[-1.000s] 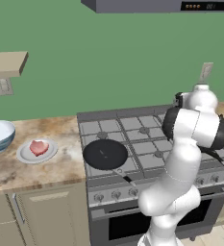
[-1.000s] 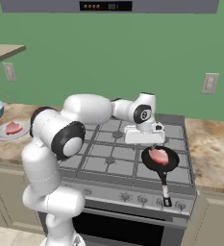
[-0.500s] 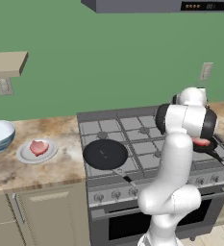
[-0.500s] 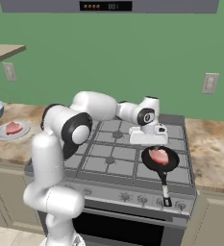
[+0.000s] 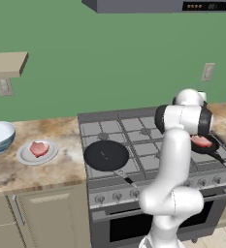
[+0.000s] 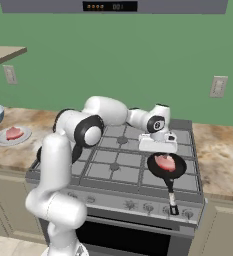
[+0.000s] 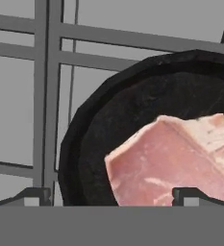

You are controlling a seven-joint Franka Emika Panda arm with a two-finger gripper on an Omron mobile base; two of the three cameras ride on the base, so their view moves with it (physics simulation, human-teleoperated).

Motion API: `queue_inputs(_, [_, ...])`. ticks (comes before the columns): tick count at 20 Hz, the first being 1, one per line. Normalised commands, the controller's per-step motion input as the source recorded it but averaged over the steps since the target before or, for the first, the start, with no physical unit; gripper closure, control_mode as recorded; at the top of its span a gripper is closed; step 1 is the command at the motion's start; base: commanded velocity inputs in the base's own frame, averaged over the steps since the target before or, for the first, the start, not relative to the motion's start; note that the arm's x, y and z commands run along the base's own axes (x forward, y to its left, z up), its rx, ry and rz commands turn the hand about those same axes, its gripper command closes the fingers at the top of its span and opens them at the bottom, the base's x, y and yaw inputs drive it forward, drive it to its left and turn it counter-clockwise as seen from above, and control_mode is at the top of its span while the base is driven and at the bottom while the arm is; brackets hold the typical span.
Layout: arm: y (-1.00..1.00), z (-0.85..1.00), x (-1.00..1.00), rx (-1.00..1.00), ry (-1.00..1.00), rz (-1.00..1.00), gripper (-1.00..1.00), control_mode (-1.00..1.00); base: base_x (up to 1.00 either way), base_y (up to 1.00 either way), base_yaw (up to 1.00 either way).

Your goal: Place one of the steaks on the plate and the other in the bowl. Then place the bowl in the fridge.

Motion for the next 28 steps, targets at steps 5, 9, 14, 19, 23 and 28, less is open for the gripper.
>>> queue_inputs(5, [-0.08,-0.30,0.13,0.00,0.00,-0.06,-1.00,-1.00,0.00,0.00,0.00])
queue_inputs(9, [-0.01,-0.29,0.20,0.00,-0.01,-0.04,-1.00,-1.00,0.00,0.00,0.00])
queue_inputs(14, [-0.28,-0.27,0.02,0.00,0.00,-0.03,-1.00,-1.00,0.00,0.00,0.00])
queue_inputs(19, [-0.54,-0.17,-0.02,0.00,-0.01,-0.01,-1.00,-1.00,0.00,0.00,0.00])
queue_inputs(23, [-0.13,-0.41,-0.14,0.00,-0.04,0.00,-1.00,-1.00,0.00,0.00,0.00])
queue_inputs(28, [0.03,-0.65,-0.66,-0.05,-0.03,0.04,-1.00,-1.00,0.00,0.00,0.00])
